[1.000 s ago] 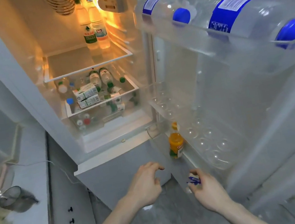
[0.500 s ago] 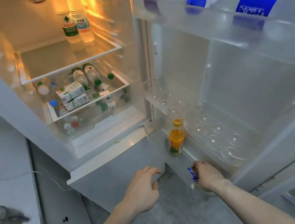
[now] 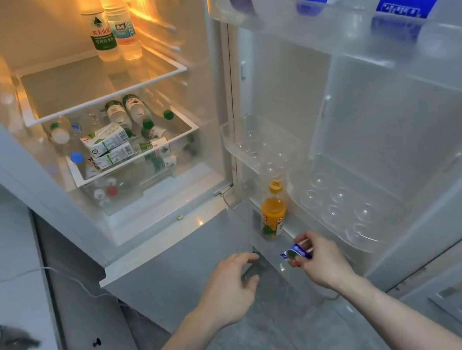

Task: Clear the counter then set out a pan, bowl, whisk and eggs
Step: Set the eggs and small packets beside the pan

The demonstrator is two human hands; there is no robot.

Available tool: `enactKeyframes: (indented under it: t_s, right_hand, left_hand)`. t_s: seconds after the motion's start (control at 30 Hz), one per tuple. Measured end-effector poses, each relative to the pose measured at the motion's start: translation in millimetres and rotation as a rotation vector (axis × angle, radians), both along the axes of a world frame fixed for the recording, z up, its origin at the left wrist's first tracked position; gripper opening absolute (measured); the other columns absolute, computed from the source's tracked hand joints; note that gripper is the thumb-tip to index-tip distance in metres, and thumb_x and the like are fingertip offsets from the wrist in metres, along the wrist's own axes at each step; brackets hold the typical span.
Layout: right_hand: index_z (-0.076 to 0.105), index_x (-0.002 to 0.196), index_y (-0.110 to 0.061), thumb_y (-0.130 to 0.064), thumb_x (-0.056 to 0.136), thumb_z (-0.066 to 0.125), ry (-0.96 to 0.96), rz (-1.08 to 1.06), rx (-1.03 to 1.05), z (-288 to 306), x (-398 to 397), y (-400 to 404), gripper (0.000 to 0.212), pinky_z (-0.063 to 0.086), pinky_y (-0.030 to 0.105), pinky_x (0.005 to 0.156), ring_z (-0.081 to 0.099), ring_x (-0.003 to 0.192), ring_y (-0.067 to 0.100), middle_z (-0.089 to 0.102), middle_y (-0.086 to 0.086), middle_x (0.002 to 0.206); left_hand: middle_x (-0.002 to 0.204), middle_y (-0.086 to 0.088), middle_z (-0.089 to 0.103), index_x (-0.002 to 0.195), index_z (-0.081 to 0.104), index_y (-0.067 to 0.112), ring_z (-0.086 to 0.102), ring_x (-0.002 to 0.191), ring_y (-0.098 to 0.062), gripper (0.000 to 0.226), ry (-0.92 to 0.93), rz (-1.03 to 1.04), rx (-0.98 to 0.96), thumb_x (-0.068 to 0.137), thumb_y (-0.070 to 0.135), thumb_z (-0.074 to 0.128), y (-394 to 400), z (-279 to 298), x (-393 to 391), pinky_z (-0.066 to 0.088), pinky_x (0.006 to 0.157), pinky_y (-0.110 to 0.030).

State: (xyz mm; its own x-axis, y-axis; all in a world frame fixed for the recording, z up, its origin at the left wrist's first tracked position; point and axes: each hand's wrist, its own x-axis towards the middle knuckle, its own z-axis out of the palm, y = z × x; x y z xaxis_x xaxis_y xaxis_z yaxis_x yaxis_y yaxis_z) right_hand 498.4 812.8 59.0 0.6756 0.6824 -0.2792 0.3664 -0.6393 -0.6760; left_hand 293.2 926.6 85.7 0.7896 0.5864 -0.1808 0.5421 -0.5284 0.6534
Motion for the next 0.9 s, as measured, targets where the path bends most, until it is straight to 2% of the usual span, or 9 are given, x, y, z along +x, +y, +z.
enactKeyframes:
  t_s: [0.07, 0.13, 0.27, 0.33, 0.43, 0.53, 0.67, 0.8, 0.9]
  right_hand:
    - [0.061, 0.106, -0.023, -0.005, 0.081, 0.079, 0.143, -0.014, 0.205, 18.9, -17.9, -4.2, 0.036, 0.061, 0.032, 0.078, 0.074, 0.077, 0.015, 0.074, 0.001, 0.087]
    - [0.059, 0.111, -0.022, -0.002, 0.08, 0.082, 0.228, 0.083, 0.311, 35.9, -37.5, -7.5, 0.044, 0.06, 0.029, 0.076, 0.075, 0.077, 0.015, 0.077, 0.0, 0.085]
    - [0.055, 0.115, -0.019, -0.006, 0.079, 0.085, 0.304, 0.181, 0.373, 51.7, -58.1, -6.1, 0.049, 0.058, 0.025, 0.073, 0.076, 0.079, 0.018, 0.078, -0.001, 0.089]
    - [0.057, 0.115, -0.022, -0.01, 0.077, 0.087, 0.291, 0.22, 0.358, 51.8, -56.3, -4.0, 0.049, 0.058, 0.027, 0.074, 0.074, 0.079, 0.02, 0.078, 0.0, 0.09]
    - [0.065, 0.109, -0.024, -0.015, 0.08, 0.084, 0.16, 0.21, 0.318, 39.8, -35.3, 1.0, 0.036, 0.055, 0.023, 0.076, 0.07, 0.08, 0.011, 0.075, -0.004, 0.093]
    - [0.069, 0.111, -0.025, -0.013, 0.089, 0.071, -0.003, 0.137, 0.156, 14.4, -6.5, 7.8, 0.025, 0.057, 0.032, 0.082, 0.068, 0.088, 0.008, 0.073, -0.006, 0.106]
    - [0.062, 0.132, -0.02, -0.017, 0.09, 0.066, -0.141, 0.258, -0.21, -20.2, 10.9, 13.4, 0.043, 0.047, 0.03, 0.098, 0.061, 0.12, 0.024, 0.062, 0.002, 0.137]
    - [0.056, 0.141, -0.018, -0.018, 0.089, 0.068, -0.124, 0.328, -0.294, -28.4, 17.7, 24.4, 0.054, 0.044, 0.03, 0.103, 0.058, 0.129, 0.027, 0.059, 0.006, 0.142]
    - [0.065, 0.129, -0.017, -0.021, 0.088, 0.068, -0.106, 0.331, -0.379, -32.4, 18.3, 25.8, 0.041, 0.048, 0.029, 0.092, 0.063, 0.12, 0.03, 0.067, 0.01, 0.129]
  left_hand:
    - [0.129, 0.017, 0.06, 0.134, 0.055, 0.033, 0.058, 0.112, -0.001, 0.039, -0.068, 0.048, -0.088, 0.096, 0.037, 0.061, -3.8, 3.4, 4.8, 0.043, 0.092, -0.017]
    - [0.117, 0.019, 0.066, 0.125, 0.061, 0.036, 0.064, 0.099, 0.003, 0.033, -0.134, 0.097, -0.182, 0.093, 0.041, 0.064, -5.9, 6.1, 7.8, 0.051, 0.089, -0.022]
    - [0.086, 0.015, 0.075, 0.098, 0.069, 0.033, 0.069, 0.073, -0.009, 0.006, -0.197, 0.142, -0.219, 0.092, 0.033, 0.066, -8.8, 9.5, 3.7, 0.054, 0.074, -0.029]
    - [0.081, 0.013, 0.075, 0.094, 0.07, 0.031, 0.068, 0.069, -0.012, 0.004, -0.223, 0.183, -0.21, 0.093, 0.029, 0.067, -10.1, 11.7, -1.3, 0.051, 0.068, -0.026]
    - [0.074, 0.026, 0.071, 0.091, 0.07, 0.029, 0.065, 0.063, -0.006, 0.005, -0.249, 0.292, -0.205, 0.093, 0.025, 0.068, -9.0, 11.8, -10.5, 0.046, 0.061, -0.018]
    - [0.069, 0.017, 0.073, 0.093, 0.07, 0.027, 0.064, 0.059, 0.005, 0.006, -0.276, 0.411, -0.227, 0.094, 0.021, 0.068, -8.8, 7.5, -26.5, 0.045, 0.06, -0.015]
    - [0.071, 0.009, 0.072, 0.101, 0.072, 0.022, 0.063, 0.059, 0.008, 0.01, -0.28, 0.53, -0.231, 0.096, 0.015, 0.065, -18.1, 6.3, -42.2, 0.043, 0.059, -0.007]
    - [0.064, 0.018, 0.07, 0.097, 0.072, 0.026, 0.061, 0.057, 0.007, 0.01, -0.249, 0.636, -0.2, 0.095, 0.018, 0.066, -31.0, 4.9, -50.1, 0.042, 0.056, -0.008]
    - [0.06, 0.021, 0.067, 0.096, 0.072, 0.027, 0.058, 0.054, 0.005, 0.009, -0.246, 0.703, -0.183, 0.094, 0.02, 0.066, -50.2, 3.2, -48.9, 0.04, 0.054, -0.01]
